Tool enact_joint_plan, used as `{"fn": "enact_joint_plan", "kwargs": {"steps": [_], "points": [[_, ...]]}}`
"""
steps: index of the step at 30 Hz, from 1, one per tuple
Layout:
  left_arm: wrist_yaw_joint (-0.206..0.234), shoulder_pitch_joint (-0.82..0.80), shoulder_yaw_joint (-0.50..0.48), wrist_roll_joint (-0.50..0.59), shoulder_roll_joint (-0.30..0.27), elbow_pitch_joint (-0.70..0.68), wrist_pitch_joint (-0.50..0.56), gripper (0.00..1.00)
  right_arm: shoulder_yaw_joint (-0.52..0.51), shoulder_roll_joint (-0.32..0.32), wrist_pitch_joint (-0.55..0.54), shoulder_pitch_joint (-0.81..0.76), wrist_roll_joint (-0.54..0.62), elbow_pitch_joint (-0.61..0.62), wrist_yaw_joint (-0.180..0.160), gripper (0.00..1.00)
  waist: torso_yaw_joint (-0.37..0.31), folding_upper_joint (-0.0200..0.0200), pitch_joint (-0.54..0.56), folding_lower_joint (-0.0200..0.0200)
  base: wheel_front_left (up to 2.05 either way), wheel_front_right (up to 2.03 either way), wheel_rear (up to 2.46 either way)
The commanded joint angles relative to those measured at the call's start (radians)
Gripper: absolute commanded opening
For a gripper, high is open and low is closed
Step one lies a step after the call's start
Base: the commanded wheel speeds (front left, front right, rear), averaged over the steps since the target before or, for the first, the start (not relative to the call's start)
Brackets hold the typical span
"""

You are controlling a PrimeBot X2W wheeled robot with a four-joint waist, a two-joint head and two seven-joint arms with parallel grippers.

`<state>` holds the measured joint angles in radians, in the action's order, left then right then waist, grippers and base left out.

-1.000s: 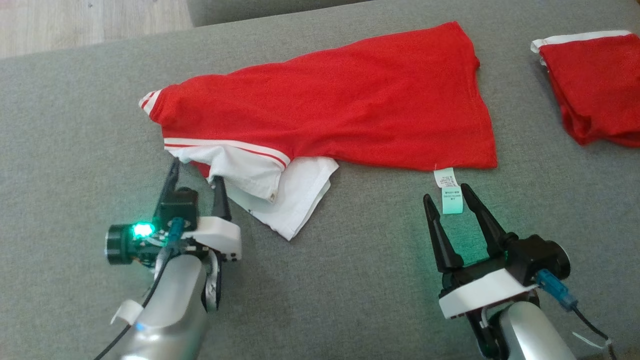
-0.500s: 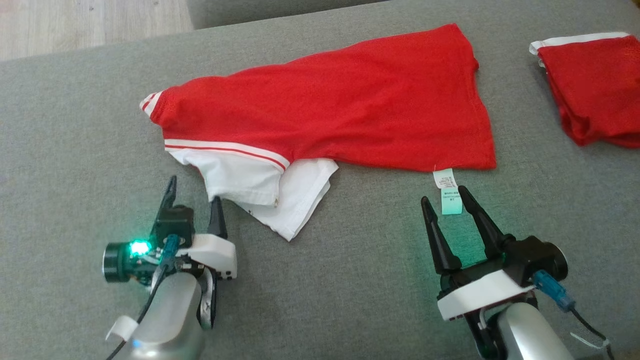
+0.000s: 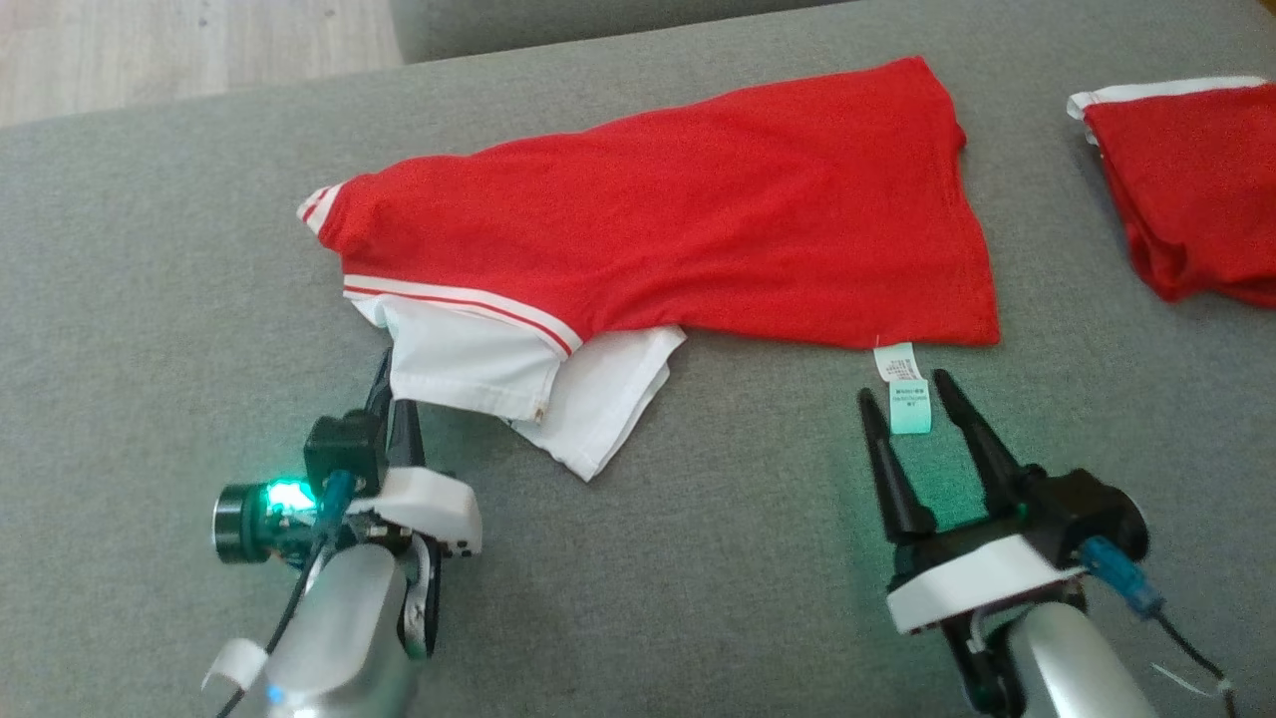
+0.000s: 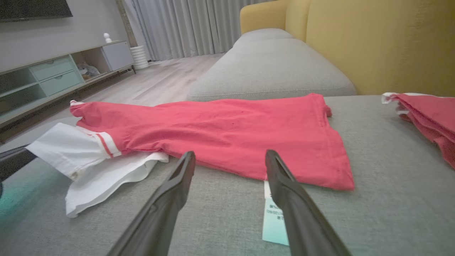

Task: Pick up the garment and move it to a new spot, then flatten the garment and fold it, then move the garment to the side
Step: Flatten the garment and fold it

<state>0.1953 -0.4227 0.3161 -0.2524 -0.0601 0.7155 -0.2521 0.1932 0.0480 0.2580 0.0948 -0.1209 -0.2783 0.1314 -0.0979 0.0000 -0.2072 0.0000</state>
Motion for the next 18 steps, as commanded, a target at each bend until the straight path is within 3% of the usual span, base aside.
{"fn": "enact_joint_plan", "kwargs": {"steps": [1,11,18], "points": [[0.008,0.011,-0.037,0.008,-0.021,-0.034,-0.010,0.00,0.011,0.002,0.004,0.014,-0.009,0.020,-0.001,1.00,0.006,0.0000,0.006,0.0000,0.00,0.00,0.00],[0.030,0.102,-0.072,0.066,-0.074,-0.202,-0.010,0.00,-0.155,0.002,0.004,0.053,0.020,-0.180,-0.001,1.00,0.046,0.0000,0.022,0.0000,0.00,0.00,0.00],[0.020,0.098,-0.082,0.079,-0.097,-0.225,-0.010,0.00,-0.174,0.002,0.004,0.155,0.119,-0.335,-0.001,1.00,0.063,0.0000,0.017,0.0000,0.00,0.00,0.00]]}}
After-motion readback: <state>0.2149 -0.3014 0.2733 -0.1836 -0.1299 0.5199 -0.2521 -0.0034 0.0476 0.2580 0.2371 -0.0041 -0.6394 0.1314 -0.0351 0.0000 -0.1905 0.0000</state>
